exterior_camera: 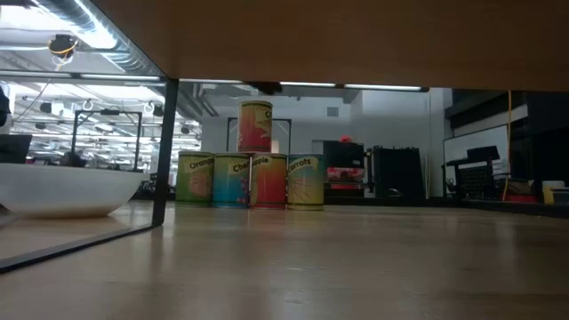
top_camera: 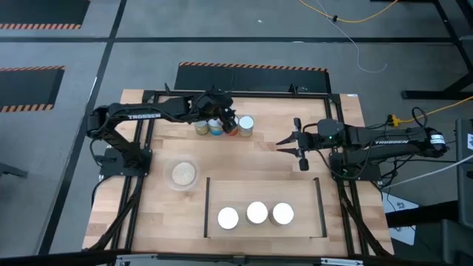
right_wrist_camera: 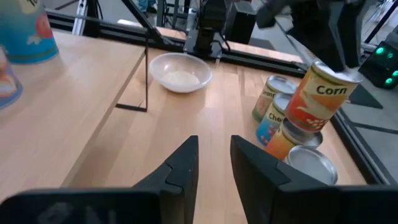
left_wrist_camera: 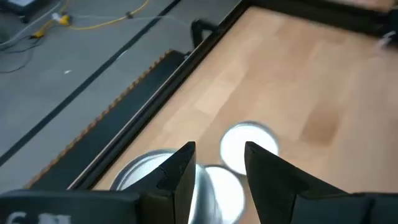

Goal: Pick and place cans onto a shelf
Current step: Put the canned corn on the shelf

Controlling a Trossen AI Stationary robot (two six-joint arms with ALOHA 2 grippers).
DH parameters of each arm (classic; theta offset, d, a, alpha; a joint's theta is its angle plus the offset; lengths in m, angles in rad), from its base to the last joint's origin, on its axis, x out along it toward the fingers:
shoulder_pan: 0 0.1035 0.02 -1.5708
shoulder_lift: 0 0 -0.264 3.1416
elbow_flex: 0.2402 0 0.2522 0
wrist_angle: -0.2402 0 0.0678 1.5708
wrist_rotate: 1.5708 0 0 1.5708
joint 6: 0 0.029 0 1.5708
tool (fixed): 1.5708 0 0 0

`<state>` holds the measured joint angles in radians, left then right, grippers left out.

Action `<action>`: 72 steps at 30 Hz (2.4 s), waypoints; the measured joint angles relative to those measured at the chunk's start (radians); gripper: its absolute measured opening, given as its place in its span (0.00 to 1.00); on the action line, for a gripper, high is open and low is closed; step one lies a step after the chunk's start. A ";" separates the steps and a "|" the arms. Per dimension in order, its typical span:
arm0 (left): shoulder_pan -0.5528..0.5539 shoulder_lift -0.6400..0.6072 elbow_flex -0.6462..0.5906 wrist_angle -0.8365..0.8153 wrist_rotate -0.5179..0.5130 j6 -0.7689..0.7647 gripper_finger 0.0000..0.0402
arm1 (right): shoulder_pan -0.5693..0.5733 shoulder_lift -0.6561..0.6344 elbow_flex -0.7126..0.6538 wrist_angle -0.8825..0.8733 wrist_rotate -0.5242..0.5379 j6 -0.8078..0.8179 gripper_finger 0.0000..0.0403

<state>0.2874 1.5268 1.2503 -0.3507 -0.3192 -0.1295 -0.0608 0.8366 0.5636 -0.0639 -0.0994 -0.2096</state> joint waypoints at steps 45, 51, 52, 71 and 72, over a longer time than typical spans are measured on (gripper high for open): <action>-0.003 0.038 0.001 -0.066 -0.063 -0.021 0.13 | 0.000 0.004 0.000 0.000 0.000 0.000 0.24; -0.003 0.038 0.001 -0.067 -0.059 -0.021 0.05 | 0.000 0.004 0.000 0.000 0.000 0.000 0.24; -0.003 0.038 0.001 -0.068 -0.059 -0.021 0.04 | 0.000 0.004 0.000 0.000 0.000 0.000 0.24; -0.003 0.024 0.000 -0.057 -0.059 -0.021 0.00 | 0.000 0.004 0.000 0.000 0.000 0.000 0.24; -0.003 0.018 0.000 -0.054 -0.060 -0.019 0.00 | 0.000 0.004 0.000 0.000 0.000 0.000 0.24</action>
<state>0.2841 1.5450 1.2499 -0.4047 -0.3788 -0.1487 -0.0607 0.8410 0.5640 -0.0643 -0.0994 -0.2100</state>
